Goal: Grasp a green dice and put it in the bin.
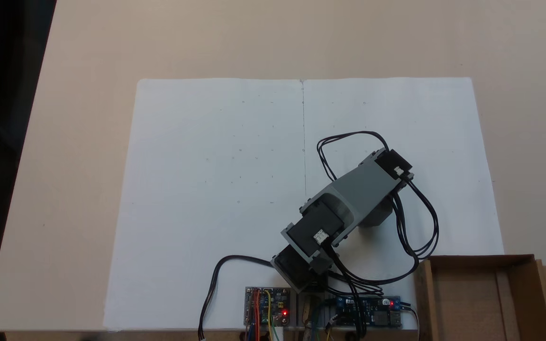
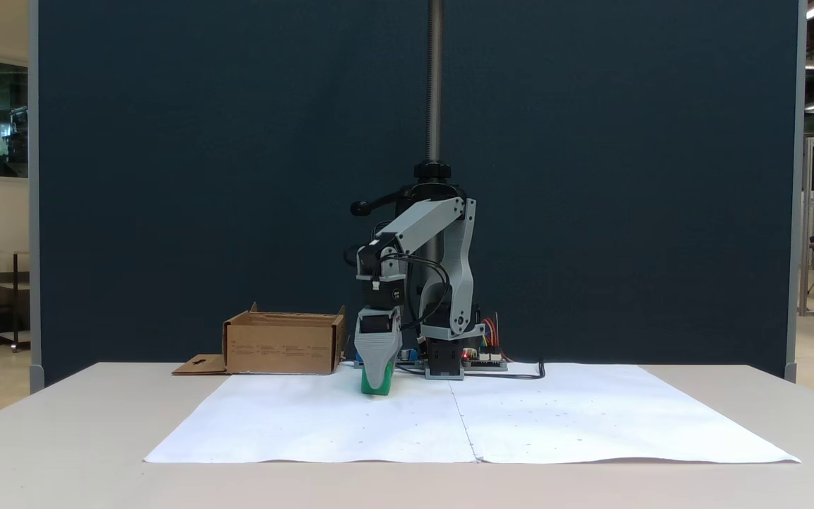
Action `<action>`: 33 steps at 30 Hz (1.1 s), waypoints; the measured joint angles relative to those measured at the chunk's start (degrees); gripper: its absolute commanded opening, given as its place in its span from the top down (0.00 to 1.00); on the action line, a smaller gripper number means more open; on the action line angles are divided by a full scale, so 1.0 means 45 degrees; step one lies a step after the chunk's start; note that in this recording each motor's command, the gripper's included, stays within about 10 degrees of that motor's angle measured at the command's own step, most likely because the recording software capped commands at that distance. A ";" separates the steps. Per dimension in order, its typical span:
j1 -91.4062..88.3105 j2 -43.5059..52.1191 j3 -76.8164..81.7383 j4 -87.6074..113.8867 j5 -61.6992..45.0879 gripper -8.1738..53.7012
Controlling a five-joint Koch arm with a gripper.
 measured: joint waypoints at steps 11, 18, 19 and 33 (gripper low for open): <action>0.0000 0.1172 0.0996 -0.0957 0.0000 0.19; 0.0000 0.1211 0.1094 -0.1133 0.0000 0.19; 0.0000 0.1211 0.1094 -0.1172 0.0000 0.19; 0.0000 0.0820 0.1094 -0.1816 0.0000 0.19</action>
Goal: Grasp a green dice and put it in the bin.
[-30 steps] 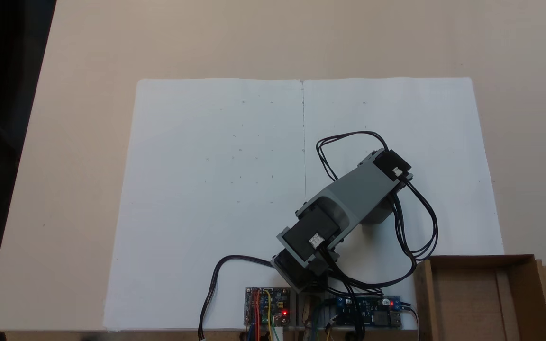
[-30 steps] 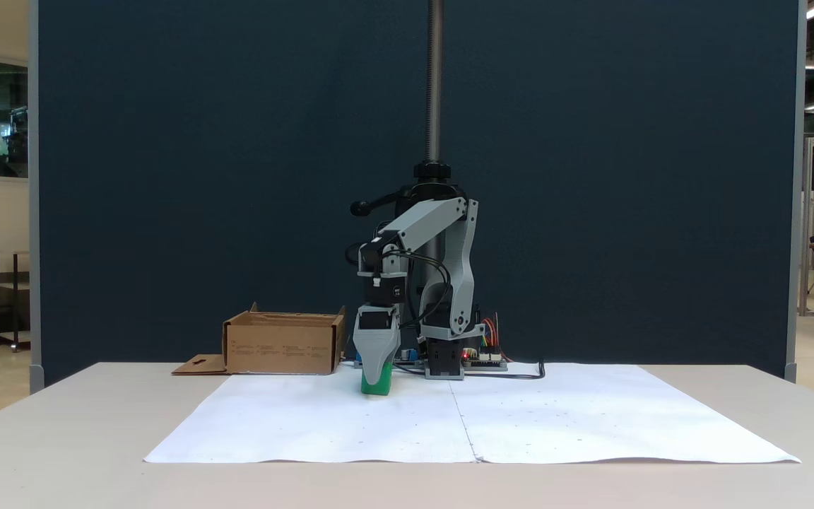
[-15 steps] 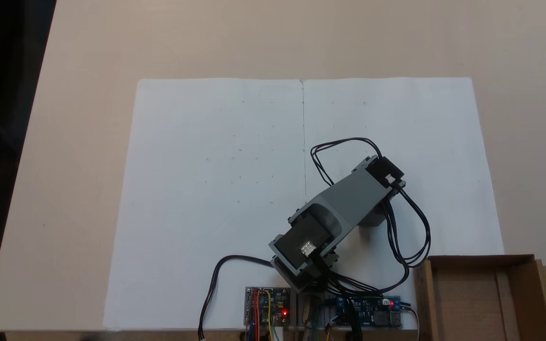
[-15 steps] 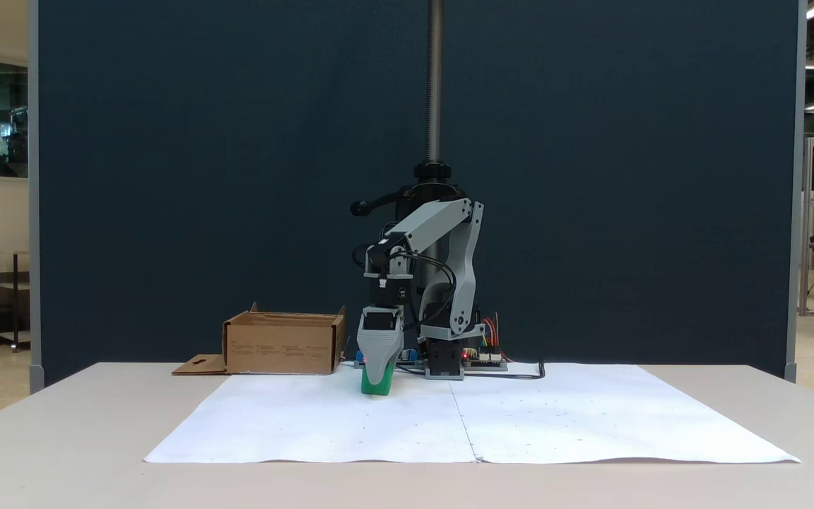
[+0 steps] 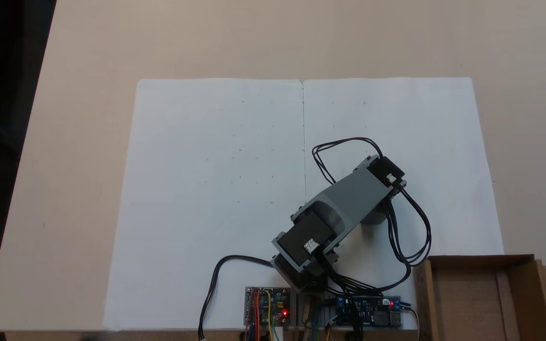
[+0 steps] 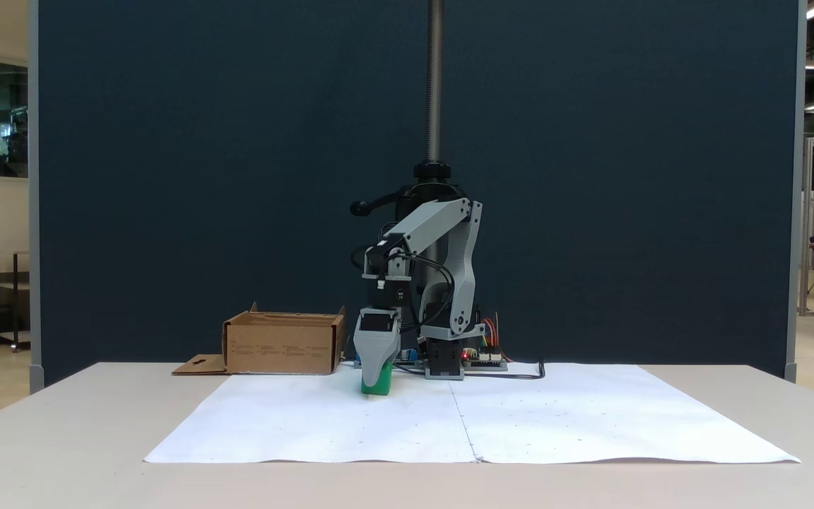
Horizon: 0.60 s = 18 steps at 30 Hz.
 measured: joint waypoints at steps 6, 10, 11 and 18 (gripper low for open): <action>0.0078 -0.0469 0.0000 -0.0430 0.0000 0.19; 0.0234 -0.0645 0.0000 -0.0449 0.0000 0.20; 0.0234 -0.0684 0.0000 -0.0449 0.0000 0.20; 0.0430 -0.0684 0.0000 -0.0449 -0.0039 0.20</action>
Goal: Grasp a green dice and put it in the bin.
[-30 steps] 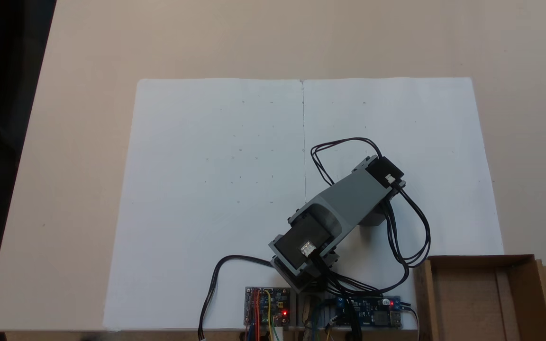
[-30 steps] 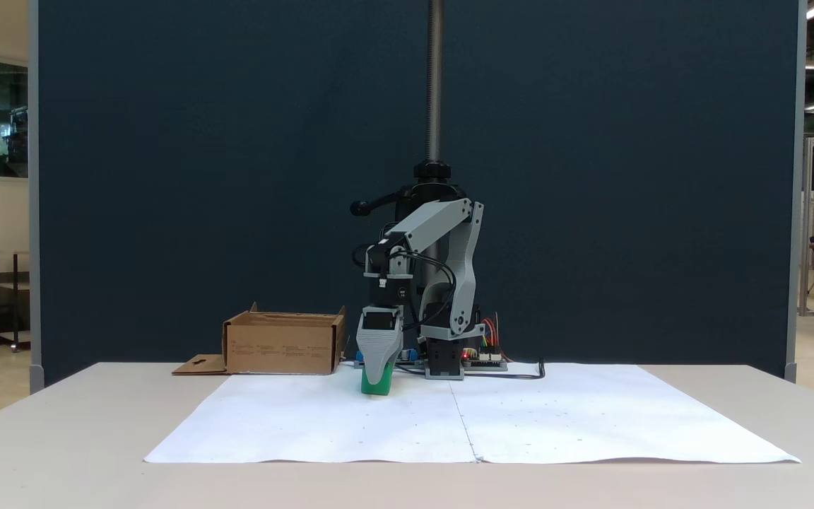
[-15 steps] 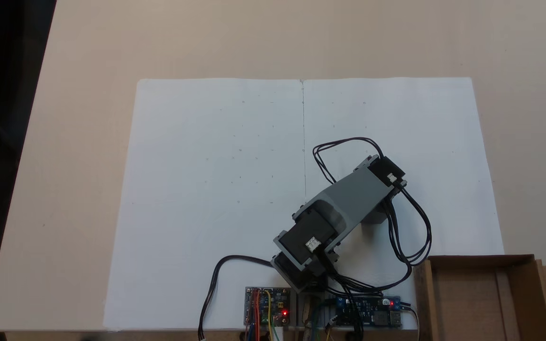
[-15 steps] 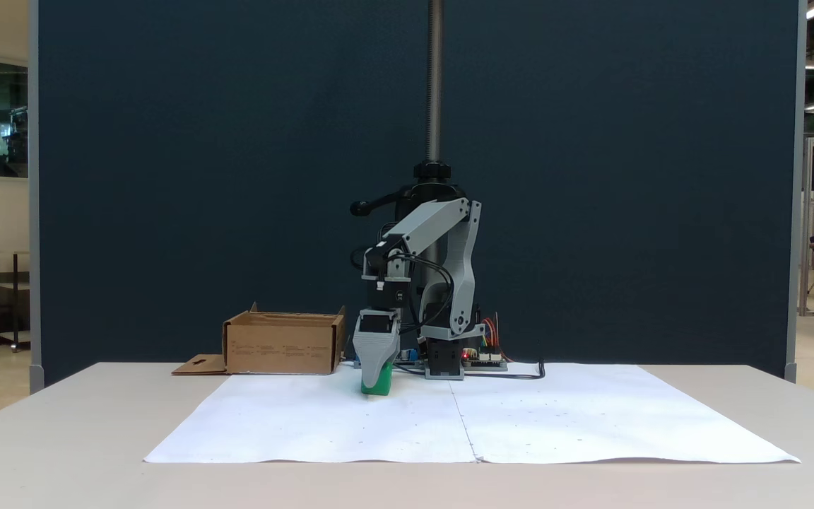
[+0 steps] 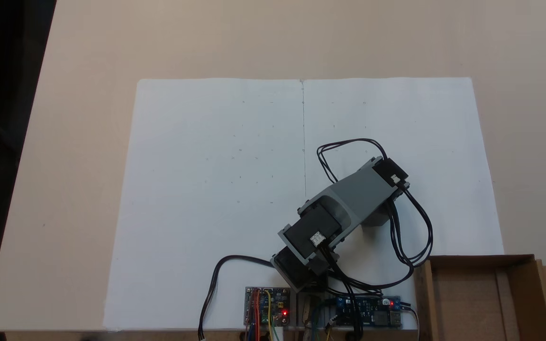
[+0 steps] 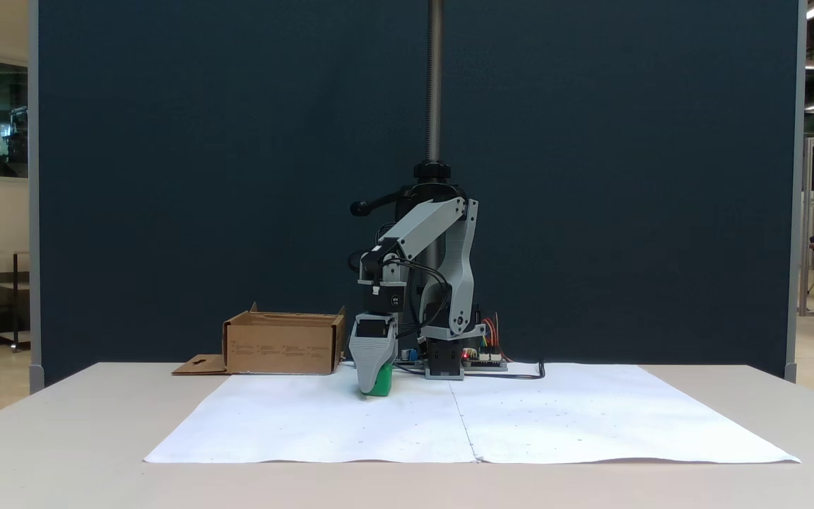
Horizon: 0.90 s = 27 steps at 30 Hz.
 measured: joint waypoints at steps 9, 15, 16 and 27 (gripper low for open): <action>0.0020 -0.0059 0.0000 -0.0020 -0.0039 0.28; 0.0020 -0.0195 0.0098 -0.0098 -0.0039 0.40; -0.0039 -0.0195 0.0098 -0.0098 -0.0039 0.42; -0.0195 -0.0176 0.0117 -0.0098 -0.0039 0.67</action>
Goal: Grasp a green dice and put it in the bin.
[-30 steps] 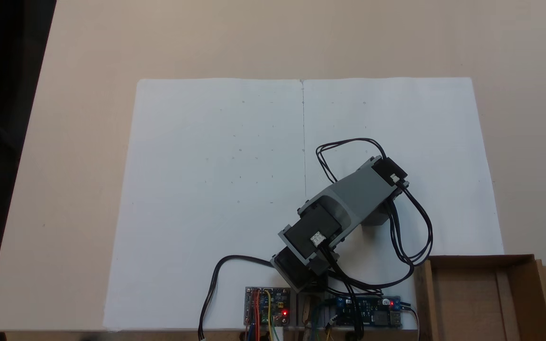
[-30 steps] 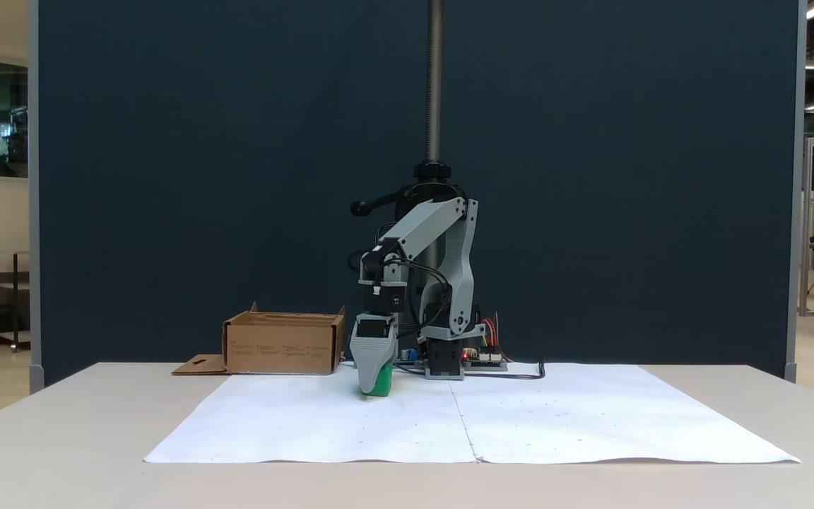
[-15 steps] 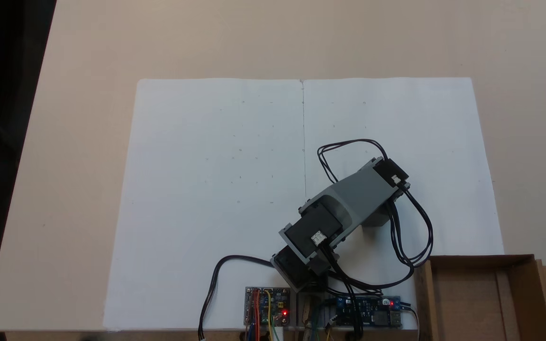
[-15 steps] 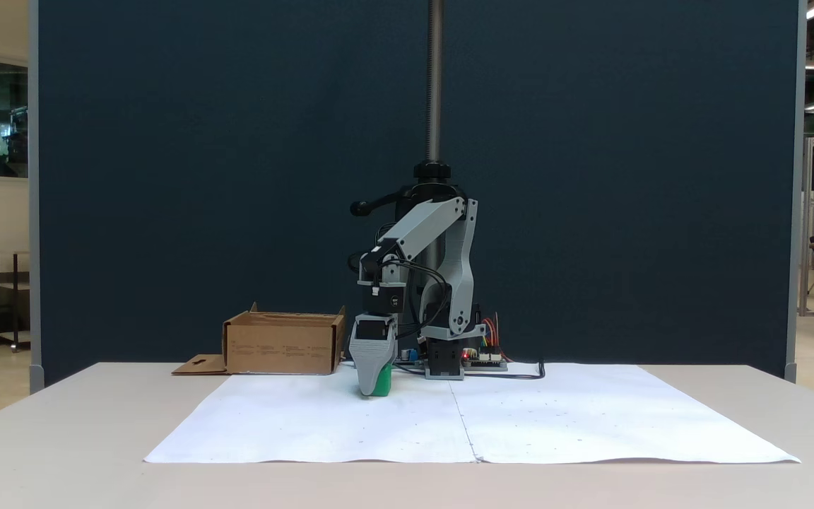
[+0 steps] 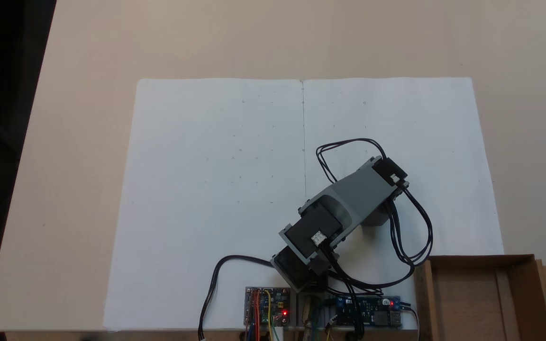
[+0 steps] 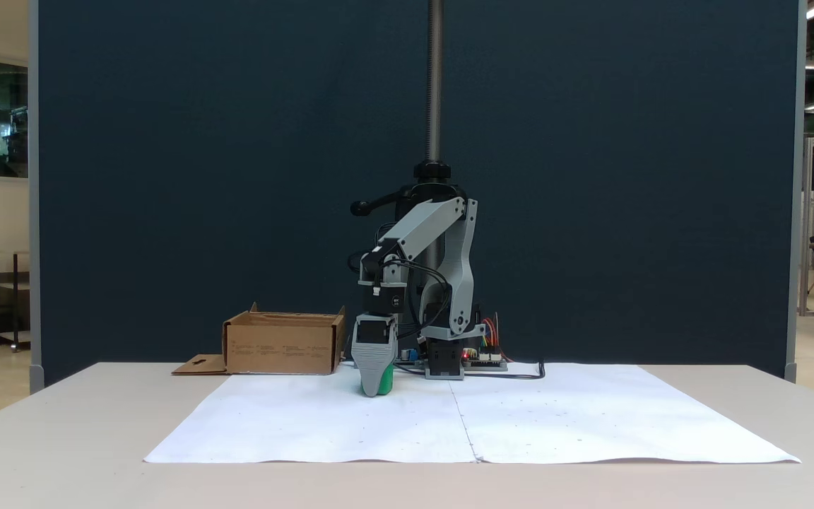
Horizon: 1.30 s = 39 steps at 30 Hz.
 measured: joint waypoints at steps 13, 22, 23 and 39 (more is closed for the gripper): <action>0.0000 0.1582 -0.0547 -0.2207 0.0273 0.67; 0.1563 0.1602 -0.6250 -0.2266 0.3242 0.67; 0.1758 0.1543 -0.6543 -0.2266 0.3516 0.67; 0.8594 -0.0566 -0.9980 0.0977 0.5977 0.67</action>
